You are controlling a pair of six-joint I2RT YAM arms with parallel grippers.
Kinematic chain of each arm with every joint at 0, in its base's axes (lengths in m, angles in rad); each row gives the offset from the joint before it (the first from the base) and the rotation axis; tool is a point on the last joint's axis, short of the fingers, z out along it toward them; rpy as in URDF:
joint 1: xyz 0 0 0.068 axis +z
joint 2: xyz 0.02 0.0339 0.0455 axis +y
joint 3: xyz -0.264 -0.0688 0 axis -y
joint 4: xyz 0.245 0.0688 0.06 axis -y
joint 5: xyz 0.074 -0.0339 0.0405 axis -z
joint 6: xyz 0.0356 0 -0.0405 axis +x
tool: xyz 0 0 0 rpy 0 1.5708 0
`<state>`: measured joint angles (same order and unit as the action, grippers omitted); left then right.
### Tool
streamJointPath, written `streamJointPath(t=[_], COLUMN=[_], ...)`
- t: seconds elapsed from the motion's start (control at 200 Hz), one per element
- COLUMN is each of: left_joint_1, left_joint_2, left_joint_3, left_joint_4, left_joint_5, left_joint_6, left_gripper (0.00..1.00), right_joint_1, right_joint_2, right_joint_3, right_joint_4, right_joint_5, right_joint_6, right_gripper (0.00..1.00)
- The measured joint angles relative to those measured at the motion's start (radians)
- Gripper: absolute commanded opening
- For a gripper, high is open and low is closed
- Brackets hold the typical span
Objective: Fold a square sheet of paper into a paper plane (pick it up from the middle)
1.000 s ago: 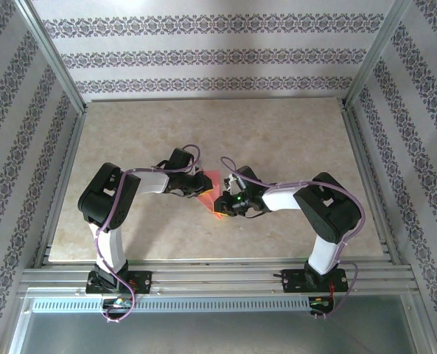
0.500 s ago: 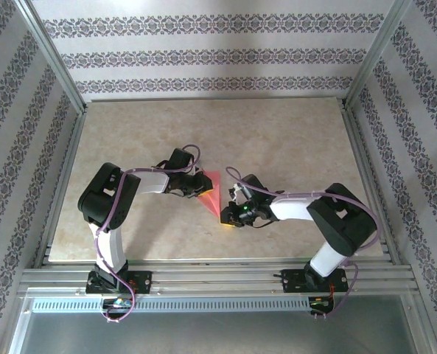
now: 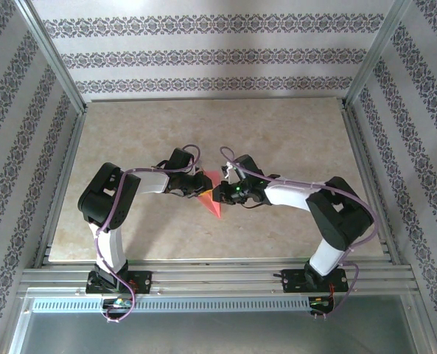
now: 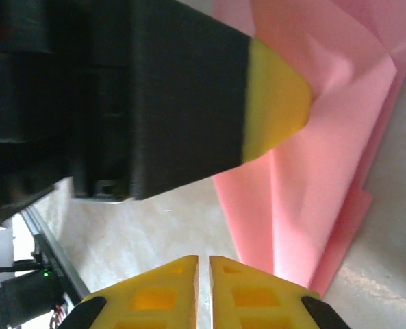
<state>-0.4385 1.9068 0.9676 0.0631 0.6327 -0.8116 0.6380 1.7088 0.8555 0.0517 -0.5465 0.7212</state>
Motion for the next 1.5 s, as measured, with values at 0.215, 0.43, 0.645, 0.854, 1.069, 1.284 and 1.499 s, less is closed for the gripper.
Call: streamJointPath(t=[0.215,0.43,0.645,0.854,1.069,1.284,1.499], left_joint_1=[0.0,0.0,0.0,-0.001,-0.001,-0.025,-0.051], left_joint_2=[0.0,0.0,0.0,0.0,0.0,-0.037,-0.066], left_joint_3=[0.0,0.002,0.003,0.005,0.005,-0.066,-0.127], left_joint_4=[0.0,-0.004,-0.01,-0.015,-0.014,0.072,0.167], left_joint_5=[0.0,-0.001,0.0,-0.001,0.0,-0.05,-0.115], left_joint_6=[0.0,0.0,0.0,0.0,-0.003,-0.114,-0.245], left_gripper=[0.2,0.2,0.2,0.2,0.2,0.21,0.21], right_joint_1=[0.021,0.028,0.05,0.127,0.12,0.083,0.057], right_joint_2=[0.072,0.098,0.046,-0.079,-0.228,-0.201,-0.06], right_joint_3=[0.012,0.003,-0.071,-0.167,-0.203,-0.11,-0.039], right_joint_4=[-0.018,-0.023,-0.002,-0.075,-0.114,-0.085,-0.056], right_joint_5=[0.014,0.027,0.048,0.102,0.143,0.169,0.163], right_joint_6=[-0.008,-0.013,-0.016,-0.022,-0.044,-0.044,-0.04], right_gripper=[0.12,0.12,0.11,0.11,0.13,0.12,0.12])
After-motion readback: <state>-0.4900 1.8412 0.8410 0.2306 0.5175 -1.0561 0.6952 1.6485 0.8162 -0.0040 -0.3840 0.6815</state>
